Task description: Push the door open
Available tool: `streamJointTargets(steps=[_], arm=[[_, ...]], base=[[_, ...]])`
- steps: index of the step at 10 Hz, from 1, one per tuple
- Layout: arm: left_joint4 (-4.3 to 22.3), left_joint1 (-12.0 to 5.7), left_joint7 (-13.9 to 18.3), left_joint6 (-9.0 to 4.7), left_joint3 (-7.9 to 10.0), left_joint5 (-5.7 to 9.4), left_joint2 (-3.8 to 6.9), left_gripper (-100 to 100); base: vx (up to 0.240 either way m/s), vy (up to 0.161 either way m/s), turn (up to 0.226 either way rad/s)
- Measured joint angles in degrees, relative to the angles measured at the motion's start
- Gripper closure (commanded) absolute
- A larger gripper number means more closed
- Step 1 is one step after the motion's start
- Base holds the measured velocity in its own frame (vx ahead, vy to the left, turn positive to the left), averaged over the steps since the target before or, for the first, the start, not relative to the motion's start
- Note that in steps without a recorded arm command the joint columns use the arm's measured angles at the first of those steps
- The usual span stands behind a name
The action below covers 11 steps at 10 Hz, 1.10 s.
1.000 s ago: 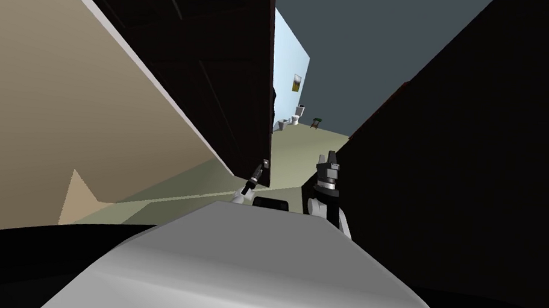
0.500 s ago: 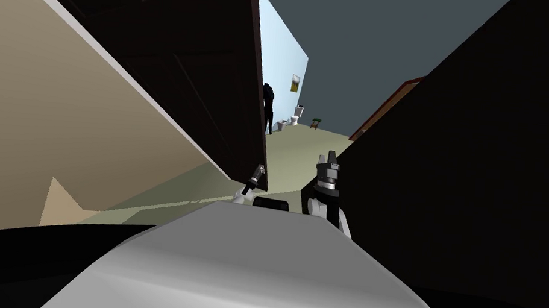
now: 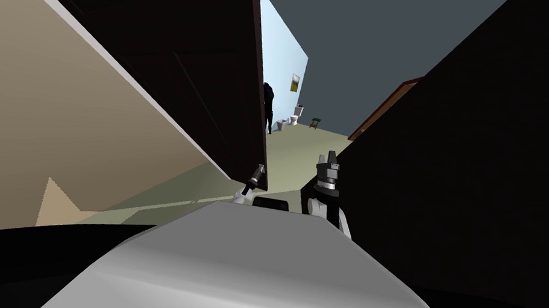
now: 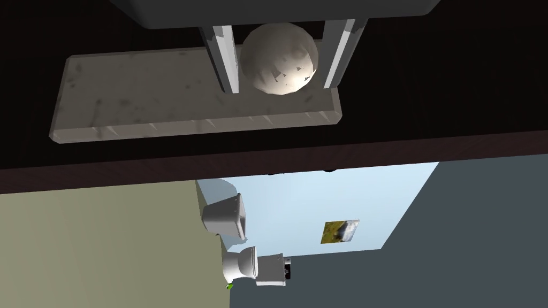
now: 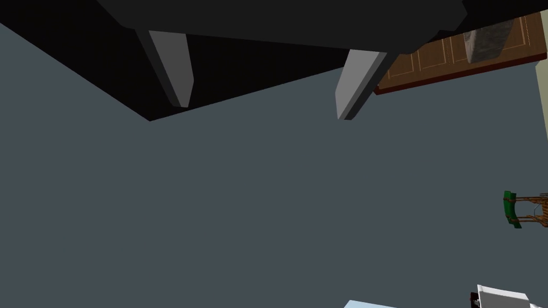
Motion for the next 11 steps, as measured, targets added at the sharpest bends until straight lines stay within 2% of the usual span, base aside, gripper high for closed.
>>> streamJointTargets(steps=[2,4,5,6,7,8,10,11], arm=[[1.07,-0.14,-0.22,-0.33,0.17,0.11,-0.02,100],[-1.61,1.29,-0.77,1.66,0.43,0.2,0.34,100],[0.81,-0.41,-0.84,0.54,0.86,0.45,0.46,100],[0.97,-0.4,-1.14,0.07,1.34,0.67,0.68,100],[0.05,0.15,-1.62,0.6,1.57,0.75,0.63,100],[2.46,-1.23,-2.01,-0.53,2.12,1.06,0.54,100],[-0.33,0.06,-2.67,0.57,2.76,1.28,0.85,100],[0.96,-0.78,-2.96,0.1,3.93,1.84,1.6,-100]], base=[[0.131,-0.029,0.045],[0.141,-0.036,0.033],[0.177,-0.025,0.058],[0.223,-0.011,0.066],[0.2,-0.036,0.052],[0.137,-0.039,0.018],[0.157,-0.033,0.146],[-0.086,-0.019,0.185]])
